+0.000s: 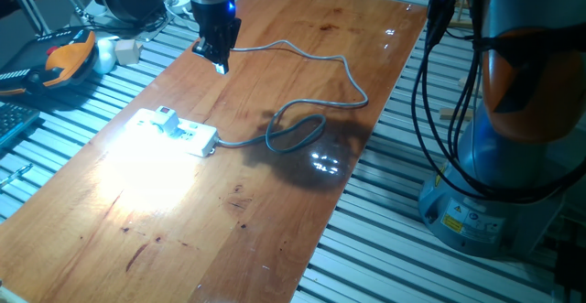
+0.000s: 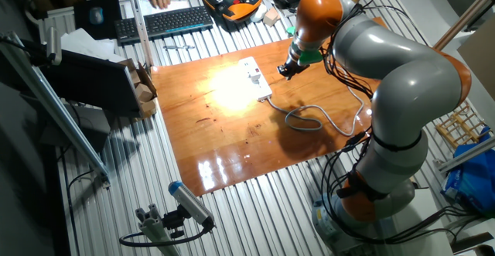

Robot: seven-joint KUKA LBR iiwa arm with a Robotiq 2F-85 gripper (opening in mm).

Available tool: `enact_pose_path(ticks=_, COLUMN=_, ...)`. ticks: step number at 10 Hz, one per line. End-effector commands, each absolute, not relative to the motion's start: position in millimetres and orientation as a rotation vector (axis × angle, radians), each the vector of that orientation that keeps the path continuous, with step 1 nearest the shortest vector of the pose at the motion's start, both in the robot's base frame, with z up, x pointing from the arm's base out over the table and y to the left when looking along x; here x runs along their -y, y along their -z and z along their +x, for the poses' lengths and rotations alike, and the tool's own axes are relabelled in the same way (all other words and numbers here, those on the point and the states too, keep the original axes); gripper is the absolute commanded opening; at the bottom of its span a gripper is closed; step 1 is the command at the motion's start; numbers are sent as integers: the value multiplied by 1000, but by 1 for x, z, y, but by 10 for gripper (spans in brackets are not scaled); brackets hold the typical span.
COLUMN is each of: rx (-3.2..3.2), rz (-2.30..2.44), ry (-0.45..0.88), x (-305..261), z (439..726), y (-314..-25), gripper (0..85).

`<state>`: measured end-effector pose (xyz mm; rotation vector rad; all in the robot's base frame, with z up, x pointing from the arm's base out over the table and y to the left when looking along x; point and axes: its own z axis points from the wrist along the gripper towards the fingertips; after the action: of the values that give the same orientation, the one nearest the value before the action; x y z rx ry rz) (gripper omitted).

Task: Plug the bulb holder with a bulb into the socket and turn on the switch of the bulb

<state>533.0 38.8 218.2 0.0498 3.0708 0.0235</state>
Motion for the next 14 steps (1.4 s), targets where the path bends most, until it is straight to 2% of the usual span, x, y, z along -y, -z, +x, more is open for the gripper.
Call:
enact_pose_path(ticks=1, rx=-3070, rz=54, ry=-21, x=-39, z=533, y=-218, gripper=0)
enact_pose_path(ticks=14, rx=-3067, rz=65, ry=-14, x=-40, z=535, y=-223, gripper=0)
